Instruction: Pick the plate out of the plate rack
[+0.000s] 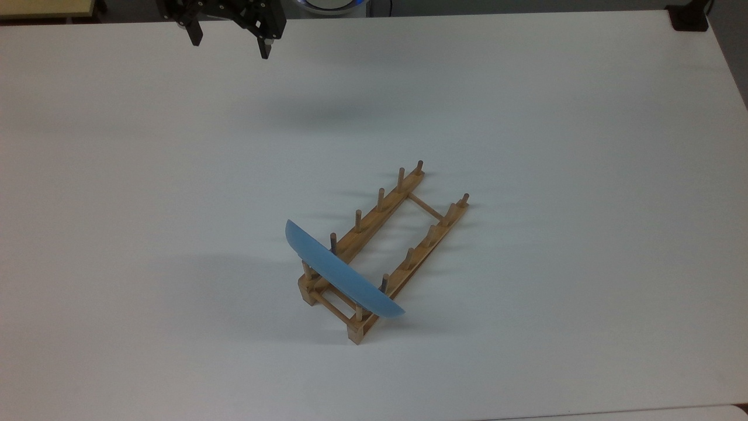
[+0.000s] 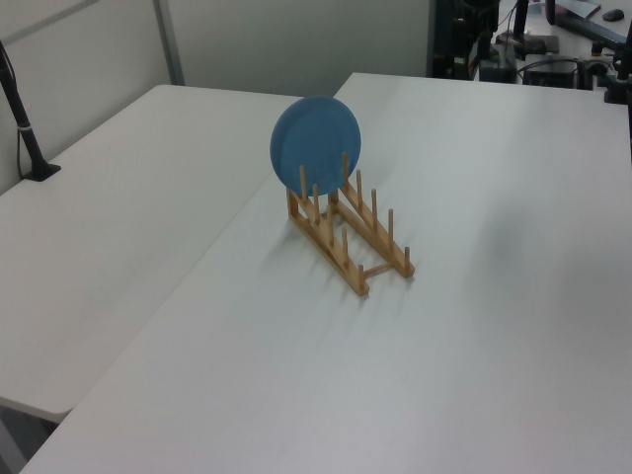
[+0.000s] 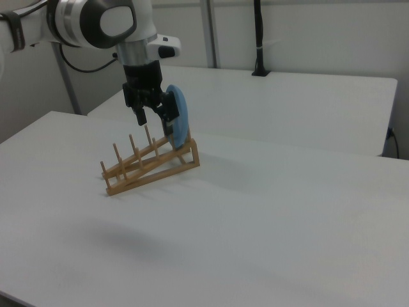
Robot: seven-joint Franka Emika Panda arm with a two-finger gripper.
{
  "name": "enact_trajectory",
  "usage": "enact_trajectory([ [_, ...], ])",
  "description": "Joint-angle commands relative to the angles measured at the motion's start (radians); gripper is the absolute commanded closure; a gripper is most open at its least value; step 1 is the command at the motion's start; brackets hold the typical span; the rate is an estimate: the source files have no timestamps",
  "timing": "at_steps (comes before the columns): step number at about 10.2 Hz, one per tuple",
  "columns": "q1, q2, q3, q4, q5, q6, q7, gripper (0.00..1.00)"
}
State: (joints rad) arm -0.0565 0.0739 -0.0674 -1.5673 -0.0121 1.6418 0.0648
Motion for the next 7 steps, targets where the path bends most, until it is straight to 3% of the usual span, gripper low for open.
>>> enact_trajectory([
  [1, 0.000, 0.003, -0.008, 0.018, 0.006, -0.019, -0.025, 0.00],
  [7, 0.001, 0.015, -0.005, 0.018, 0.012, -0.013, -0.074, 0.00],
])
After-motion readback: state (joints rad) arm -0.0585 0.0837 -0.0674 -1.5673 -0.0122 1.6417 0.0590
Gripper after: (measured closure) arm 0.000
